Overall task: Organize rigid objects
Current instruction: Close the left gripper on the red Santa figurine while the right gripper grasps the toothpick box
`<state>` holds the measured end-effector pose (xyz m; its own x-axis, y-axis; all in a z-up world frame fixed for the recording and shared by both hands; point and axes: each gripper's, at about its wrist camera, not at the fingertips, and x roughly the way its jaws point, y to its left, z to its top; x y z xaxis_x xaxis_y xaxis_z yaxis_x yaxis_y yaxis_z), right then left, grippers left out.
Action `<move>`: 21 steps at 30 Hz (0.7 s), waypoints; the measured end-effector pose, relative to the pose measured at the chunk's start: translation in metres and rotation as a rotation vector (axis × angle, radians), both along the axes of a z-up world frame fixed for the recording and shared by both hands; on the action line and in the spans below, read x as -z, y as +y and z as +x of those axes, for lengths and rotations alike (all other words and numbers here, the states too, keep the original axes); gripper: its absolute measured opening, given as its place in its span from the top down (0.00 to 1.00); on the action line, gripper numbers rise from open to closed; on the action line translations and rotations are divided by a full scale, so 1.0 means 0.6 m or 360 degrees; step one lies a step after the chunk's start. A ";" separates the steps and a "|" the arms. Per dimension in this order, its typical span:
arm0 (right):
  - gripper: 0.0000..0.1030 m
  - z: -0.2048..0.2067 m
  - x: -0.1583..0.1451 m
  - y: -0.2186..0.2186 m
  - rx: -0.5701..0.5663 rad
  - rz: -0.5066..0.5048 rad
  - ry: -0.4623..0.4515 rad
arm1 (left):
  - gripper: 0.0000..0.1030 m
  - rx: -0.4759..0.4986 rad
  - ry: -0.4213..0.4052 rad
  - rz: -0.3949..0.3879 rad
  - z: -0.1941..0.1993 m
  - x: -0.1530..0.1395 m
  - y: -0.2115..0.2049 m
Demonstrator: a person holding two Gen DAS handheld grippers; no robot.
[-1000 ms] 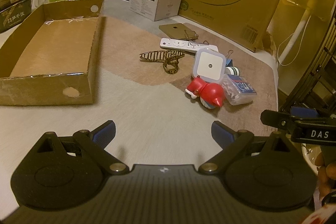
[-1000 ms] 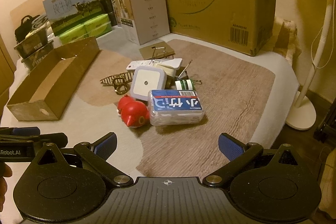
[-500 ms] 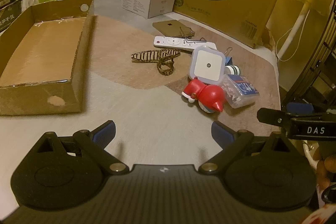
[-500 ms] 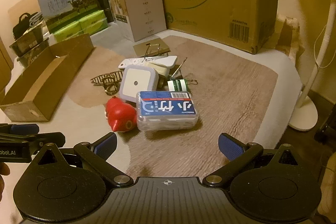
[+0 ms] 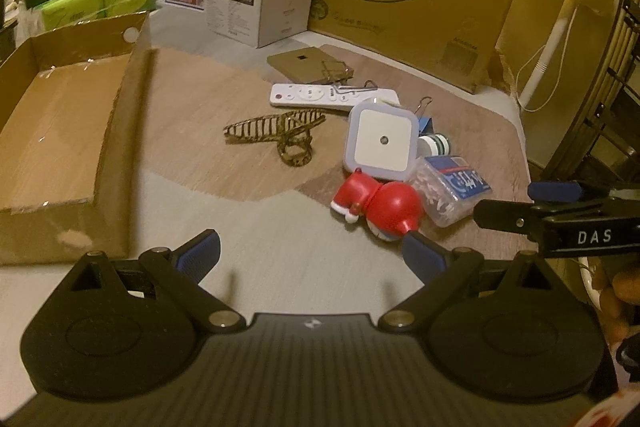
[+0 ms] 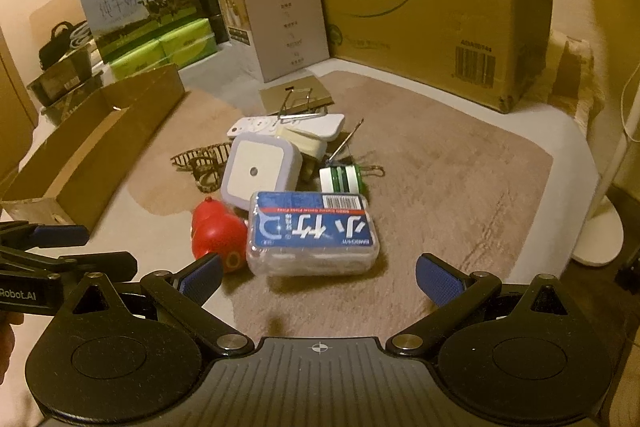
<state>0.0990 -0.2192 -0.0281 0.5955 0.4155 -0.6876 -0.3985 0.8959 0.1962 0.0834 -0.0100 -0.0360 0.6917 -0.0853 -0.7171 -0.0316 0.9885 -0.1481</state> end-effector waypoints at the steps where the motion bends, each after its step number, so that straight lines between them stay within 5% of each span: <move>1: 0.01 0.004 0.001 -0.001 -0.0001 0.0002 0.0002 | 0.06 0.0008 -0.0003 0.0001 0.003 0.000 -0.001; 7: 0.13 0.030 0.016 -0.005 -0.0026 0.0085 0.0065 | 0.06 0.0056 -0.0019 -0.0013 0.018 0.007 -0.006; 21: 0.18 0.063 0.036 -0.014 -0.0047 0.0036 0.0089 | 0.06 0.0225 -0.0029 0.0004 0.057 0.031 -0.031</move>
<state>0.1365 -0.2276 -0.0497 0.5437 0.4483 -0.7095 -0.4128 0.8789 0.2390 0.1175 -0.0285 -0.0544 0.6858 -0.1808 -0.7050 0.1104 0.9833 -0.1447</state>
